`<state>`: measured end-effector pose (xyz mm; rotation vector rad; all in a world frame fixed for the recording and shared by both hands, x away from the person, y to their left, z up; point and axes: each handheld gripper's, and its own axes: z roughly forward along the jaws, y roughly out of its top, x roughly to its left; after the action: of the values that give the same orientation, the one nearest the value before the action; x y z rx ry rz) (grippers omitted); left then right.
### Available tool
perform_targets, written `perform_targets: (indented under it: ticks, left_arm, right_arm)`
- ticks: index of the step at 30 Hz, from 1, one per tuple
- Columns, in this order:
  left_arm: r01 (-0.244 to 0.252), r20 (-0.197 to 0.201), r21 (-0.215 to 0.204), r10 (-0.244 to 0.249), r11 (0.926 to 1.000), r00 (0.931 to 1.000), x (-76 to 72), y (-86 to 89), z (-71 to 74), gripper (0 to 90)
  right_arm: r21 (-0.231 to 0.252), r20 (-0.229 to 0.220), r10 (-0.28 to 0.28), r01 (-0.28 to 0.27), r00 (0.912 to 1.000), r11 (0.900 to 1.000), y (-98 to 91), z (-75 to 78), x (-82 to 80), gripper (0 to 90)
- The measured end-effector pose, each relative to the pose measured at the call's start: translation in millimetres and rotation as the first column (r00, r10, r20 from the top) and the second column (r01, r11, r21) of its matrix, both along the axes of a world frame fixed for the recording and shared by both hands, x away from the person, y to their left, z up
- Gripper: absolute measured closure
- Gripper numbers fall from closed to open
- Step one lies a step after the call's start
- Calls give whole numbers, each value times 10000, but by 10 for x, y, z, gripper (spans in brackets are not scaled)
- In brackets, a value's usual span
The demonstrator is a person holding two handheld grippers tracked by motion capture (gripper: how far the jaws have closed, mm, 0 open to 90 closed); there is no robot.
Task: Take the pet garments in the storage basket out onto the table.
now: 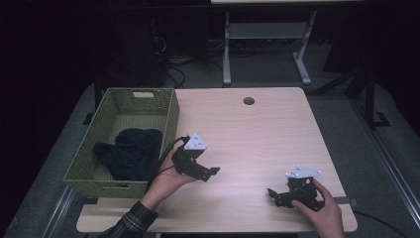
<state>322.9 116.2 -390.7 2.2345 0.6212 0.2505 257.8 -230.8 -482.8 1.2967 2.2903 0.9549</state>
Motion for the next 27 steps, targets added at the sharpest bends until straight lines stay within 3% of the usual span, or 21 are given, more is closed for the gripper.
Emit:
perform_targets:
  ticks: [13,27]
  left_arm:
    - [7,-10,-462,-7,9989,10000,87,84,137,138]
    - [-64,-125,-542,57,9985,9999,170,120,240,139]
  right_arm:
    - [3,-1,-1,1,10000,10000,0,0,0,5]
    - [-4,1,4,-4,10000,10000,0,0,0,5]
